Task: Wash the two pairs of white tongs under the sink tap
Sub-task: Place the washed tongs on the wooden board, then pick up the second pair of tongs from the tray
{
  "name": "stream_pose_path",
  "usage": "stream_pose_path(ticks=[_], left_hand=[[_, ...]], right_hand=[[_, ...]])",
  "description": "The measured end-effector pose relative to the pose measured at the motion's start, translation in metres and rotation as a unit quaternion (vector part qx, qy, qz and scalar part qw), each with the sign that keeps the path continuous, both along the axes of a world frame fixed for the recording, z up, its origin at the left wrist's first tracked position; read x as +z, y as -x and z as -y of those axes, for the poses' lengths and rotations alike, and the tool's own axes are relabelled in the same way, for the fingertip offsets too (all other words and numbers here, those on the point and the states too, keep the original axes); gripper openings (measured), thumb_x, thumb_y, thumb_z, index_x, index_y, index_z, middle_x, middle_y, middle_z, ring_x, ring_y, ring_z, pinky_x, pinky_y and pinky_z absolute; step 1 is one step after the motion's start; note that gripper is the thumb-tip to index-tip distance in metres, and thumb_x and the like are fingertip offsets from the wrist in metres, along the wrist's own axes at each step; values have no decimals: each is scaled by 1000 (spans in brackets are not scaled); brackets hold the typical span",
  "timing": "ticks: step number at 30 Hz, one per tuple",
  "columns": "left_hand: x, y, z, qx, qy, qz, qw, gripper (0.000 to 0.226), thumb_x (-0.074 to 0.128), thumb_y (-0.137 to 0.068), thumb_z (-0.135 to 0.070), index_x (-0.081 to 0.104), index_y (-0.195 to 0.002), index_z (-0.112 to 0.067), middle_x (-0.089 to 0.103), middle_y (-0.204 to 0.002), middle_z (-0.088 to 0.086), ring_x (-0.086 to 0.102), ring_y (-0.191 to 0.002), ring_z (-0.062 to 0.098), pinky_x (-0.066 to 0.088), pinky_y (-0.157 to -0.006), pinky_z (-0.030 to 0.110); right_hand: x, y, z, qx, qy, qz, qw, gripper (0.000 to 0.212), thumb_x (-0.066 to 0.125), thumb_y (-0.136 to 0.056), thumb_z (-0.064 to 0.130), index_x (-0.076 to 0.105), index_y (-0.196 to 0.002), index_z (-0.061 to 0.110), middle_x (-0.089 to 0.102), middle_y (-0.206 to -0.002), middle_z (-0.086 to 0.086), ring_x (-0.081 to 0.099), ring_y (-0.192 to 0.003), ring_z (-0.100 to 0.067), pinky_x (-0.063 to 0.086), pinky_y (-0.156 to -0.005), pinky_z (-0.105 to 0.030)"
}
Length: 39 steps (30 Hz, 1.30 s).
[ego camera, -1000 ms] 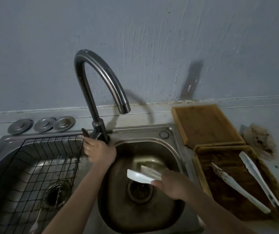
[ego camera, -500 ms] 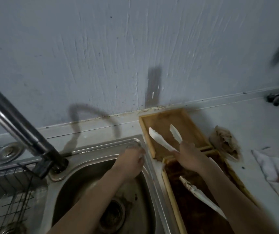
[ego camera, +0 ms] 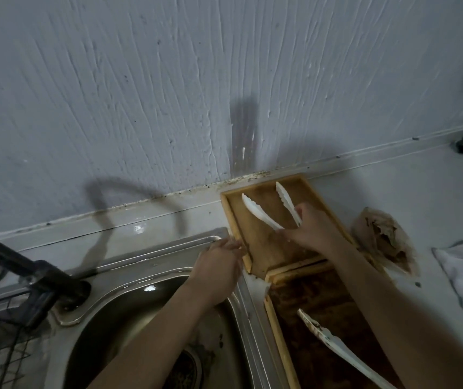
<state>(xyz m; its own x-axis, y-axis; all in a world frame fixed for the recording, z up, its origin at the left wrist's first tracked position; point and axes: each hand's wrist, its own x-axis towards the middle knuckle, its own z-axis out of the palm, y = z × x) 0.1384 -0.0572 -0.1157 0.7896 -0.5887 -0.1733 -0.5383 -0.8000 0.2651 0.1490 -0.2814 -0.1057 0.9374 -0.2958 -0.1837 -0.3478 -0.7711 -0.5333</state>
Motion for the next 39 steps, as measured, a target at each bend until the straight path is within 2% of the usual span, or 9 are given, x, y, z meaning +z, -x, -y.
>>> stream_pose_path(ticks=[3,7,11,17,21,24,28,34,39], left_hand=[[-1,0,-2,-2,15,3,1000,48,43,-91,-12,45,-138,-22,33,-154,-1,26,-142,25,29,-113,45],[-4,3,-3,-4,11,12,1000,54,44,-90,-10,38,-143,-21,31,-155,2,29,-140,27,32,-111,46],[0,8,-2,-12,-22,26,999,56,42,-90,-10,33,-145,-21,30,-156,2,25,-142,29,29,-112,48],[17,38,-8,-50,32,80,995,40,45,-88,-10,56,-125,-20,59,-130,0,46,-125,21,34,-106,38],[22,70,-14,-46,101,75,991,39,45,-87,-8,60,-120,-21,63,-122,-3,53,-116,17,36,-99,29],[17,96,-15,-78,104,68,989,39,44,-88,-11,61,-120,-23,62,-126,-5,52,-118,14,34,-102,27],[8,124,-9,-138,99,61,984,41,43,-87,-9,60,-122,-21,61,-127,-3,50,-121,15,35,-104,30],[-2,149,-3,-184,113,16,976,42,42,-84,-4,61,-120,-12,60,-125,6,50,-120,21,36,-103,31],[1,151,-1,-171,121,-8,978,47,42,-80,1,62,-121,-10,61,-124,7,51,-118,20,37,-101,30]], right_hand=[[-10,-2,-5,5,23,-5,1000,79,77,-63,53,43,-123,14,61,-105,-3,53,-75,-13,43,-57,-25],[-20,1,-15,-5,34,4,999,76,66,-73,57,40,-127,10,56,-120,-9,56,-101,-23,45,-75,-32],[-14,15,-20,11,71,22,997,49,44,-91,47,49,-123,10,58,-120,-12,56,-106,-25,47,-89,-38],[33,70,-11,39,117,295,947,20,52,-89,8,61,-106,8,63,-105,-11,55,-99,-22,40,-87,-30],[51,130,4,23,150,404,902,15,51,-84,2,63,-92,2,65,-90,-14,55,-90,-23,40,-83,-29],[42,172,10,11,144,370,918,19,46,-86,8,64,-90,2,65,-89,-14,56,-87,-24,41,-79,-28],[17,216,10,17,157,265,951,15,62,-81,-1,66,-95,3,63,-100,-16,59,-93,-34,46,-78,-37],[-11,258,3,-45,153,93,983,44,72,-74,39,64,-113,19,53,-125,-17,47,-115,-36,43,-91,-44],[-18,264,0,-57,185,-19,981,48,64,-80,43,54,-124,25,45,-135,-10,46,-118,-30,43,-96,-39]])
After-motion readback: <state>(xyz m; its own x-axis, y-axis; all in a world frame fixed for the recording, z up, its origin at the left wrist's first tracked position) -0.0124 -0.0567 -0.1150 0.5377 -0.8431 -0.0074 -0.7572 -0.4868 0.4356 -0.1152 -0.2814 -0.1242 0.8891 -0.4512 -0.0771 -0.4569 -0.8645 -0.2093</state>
